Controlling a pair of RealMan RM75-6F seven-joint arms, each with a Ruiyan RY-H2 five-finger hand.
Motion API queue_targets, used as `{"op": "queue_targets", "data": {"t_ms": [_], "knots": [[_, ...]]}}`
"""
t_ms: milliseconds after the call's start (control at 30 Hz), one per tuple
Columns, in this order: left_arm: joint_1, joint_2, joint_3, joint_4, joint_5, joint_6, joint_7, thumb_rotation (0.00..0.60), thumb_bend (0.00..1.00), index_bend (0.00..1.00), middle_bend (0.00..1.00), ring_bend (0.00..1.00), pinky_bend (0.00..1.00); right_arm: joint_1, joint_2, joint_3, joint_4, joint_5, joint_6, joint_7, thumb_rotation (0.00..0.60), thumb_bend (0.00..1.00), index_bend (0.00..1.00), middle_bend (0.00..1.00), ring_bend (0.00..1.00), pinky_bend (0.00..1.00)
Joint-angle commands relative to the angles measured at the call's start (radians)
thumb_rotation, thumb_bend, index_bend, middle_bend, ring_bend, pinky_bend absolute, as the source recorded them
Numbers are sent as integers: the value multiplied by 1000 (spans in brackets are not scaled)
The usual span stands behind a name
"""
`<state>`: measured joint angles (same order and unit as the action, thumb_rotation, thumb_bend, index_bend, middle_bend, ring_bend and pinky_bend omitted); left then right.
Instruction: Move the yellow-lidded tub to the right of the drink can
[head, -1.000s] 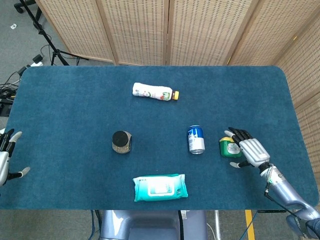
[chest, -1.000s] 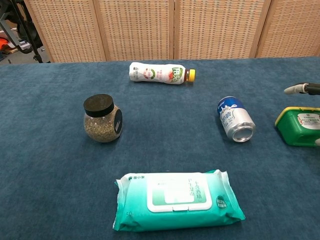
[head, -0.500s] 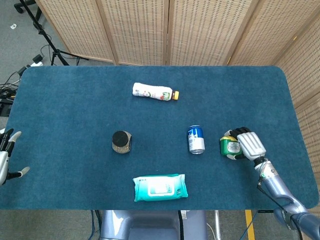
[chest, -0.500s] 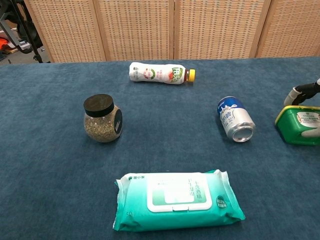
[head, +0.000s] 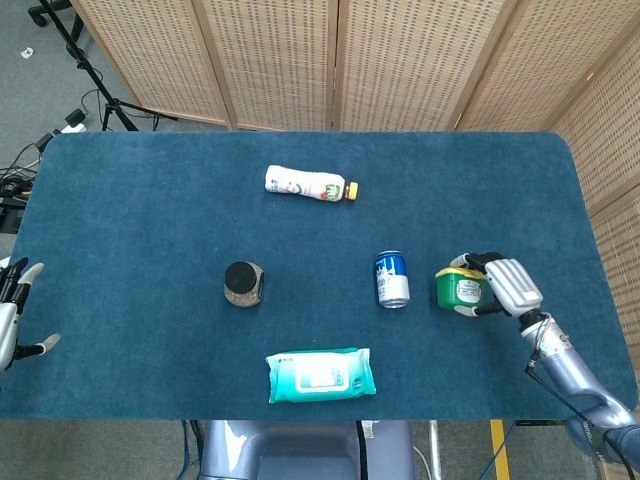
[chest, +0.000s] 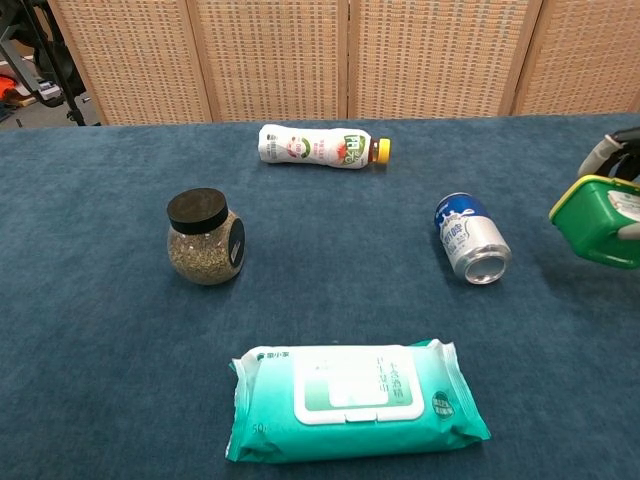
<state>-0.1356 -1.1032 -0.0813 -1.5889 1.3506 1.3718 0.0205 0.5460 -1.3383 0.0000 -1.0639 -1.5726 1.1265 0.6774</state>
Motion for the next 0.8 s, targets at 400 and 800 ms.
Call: {"op": "queue_targets", "data": {"t_ms": [400,800], "knots": [[-1,3,5,-6,1,-6,5,600,0,0,0,0,0,357,267,-319,-109,-356,-409,766,600,827,490,518,391,284],[-3,3,7,-7,1,-10,7,600,0,0,0,0,0,401,213,-374,-57,-312,-460,731,600,825,478,380,279,284]]}}
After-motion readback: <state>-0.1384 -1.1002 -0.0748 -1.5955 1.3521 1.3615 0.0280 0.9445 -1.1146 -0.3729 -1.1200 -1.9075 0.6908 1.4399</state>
